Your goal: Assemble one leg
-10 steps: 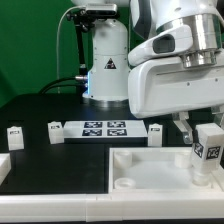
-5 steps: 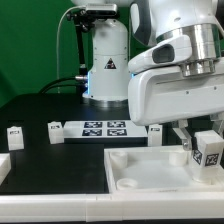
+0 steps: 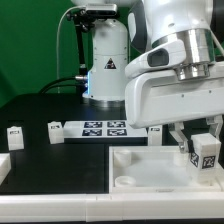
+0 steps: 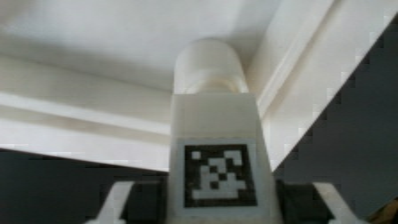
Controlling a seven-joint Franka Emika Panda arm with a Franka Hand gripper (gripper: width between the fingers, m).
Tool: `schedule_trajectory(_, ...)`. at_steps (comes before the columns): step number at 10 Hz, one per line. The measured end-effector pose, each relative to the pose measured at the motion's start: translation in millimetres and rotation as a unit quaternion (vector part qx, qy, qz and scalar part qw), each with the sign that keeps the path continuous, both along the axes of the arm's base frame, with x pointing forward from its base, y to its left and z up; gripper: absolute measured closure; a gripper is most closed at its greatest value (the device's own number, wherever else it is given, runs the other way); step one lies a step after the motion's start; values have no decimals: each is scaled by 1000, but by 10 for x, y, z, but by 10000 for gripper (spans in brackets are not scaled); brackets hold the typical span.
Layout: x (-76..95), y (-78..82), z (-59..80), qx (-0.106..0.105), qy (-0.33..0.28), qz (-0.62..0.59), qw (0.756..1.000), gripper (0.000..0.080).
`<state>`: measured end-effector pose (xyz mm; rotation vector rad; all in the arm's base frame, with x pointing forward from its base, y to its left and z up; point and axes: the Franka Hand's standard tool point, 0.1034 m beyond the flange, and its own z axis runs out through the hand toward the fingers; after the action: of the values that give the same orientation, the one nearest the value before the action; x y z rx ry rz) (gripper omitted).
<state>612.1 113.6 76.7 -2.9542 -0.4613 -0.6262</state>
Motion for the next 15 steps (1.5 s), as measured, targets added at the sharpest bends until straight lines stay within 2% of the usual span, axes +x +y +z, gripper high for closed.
schedule_trajectory(5, -18, 27, 0, 1, -5, 2, 1000, 503)
schedule_trajectory(6, -18, 28, -1, 1, -5, 2, 1000, 291)
schedule_trajectory(7, -18, 28, -1, 1, -5, 2, 1000, 291)
schedule_trajectory(8, -18, 28, -1, 1, -5, 2, 1000, 182)
schedule_trajectory(9, -18, 28, -1, 1, -5, 2, 1000, 156)
schedule_trajectory(15, -18, 28, -1, 1, -5, 2, 1000, 151)
